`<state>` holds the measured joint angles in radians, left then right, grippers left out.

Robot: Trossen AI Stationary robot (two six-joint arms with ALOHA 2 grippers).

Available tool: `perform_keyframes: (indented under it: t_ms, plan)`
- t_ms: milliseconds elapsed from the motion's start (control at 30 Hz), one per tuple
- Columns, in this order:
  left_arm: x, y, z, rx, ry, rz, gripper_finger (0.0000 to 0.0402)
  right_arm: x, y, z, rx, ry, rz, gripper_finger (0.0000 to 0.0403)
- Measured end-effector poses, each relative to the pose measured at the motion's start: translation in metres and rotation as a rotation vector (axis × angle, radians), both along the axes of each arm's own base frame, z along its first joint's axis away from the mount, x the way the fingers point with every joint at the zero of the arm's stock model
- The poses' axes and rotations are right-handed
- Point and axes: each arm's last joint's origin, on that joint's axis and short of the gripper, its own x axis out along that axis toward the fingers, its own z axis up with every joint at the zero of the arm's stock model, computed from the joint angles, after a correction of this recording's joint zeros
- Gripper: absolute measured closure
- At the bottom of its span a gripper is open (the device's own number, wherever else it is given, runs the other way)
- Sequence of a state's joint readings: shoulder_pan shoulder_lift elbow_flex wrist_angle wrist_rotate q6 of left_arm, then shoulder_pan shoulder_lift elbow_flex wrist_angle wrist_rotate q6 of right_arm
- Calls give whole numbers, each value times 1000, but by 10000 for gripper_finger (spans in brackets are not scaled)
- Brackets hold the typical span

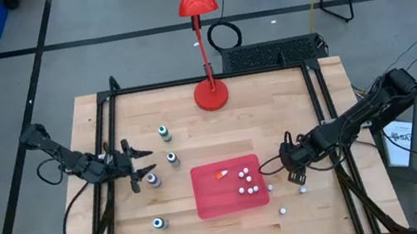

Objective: Pick & Place food coloring
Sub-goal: Put the small red food coloring bottle into the pink container

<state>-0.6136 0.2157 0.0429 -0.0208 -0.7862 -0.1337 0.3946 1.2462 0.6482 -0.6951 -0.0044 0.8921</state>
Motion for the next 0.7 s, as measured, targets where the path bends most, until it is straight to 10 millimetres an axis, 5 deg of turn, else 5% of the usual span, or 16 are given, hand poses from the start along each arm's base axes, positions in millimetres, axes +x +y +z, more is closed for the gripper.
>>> perform_keyframes:
  t_ms: [333, 700]
  plan:
    - [1, -1, 10, -125, -109, 3, 174, 5, 4, -18, -4, 100, 43, 243]
    - [1, -1, 11, -126, -113, 3, 174, 6, 3, -15, -7, 65, 52, 243]
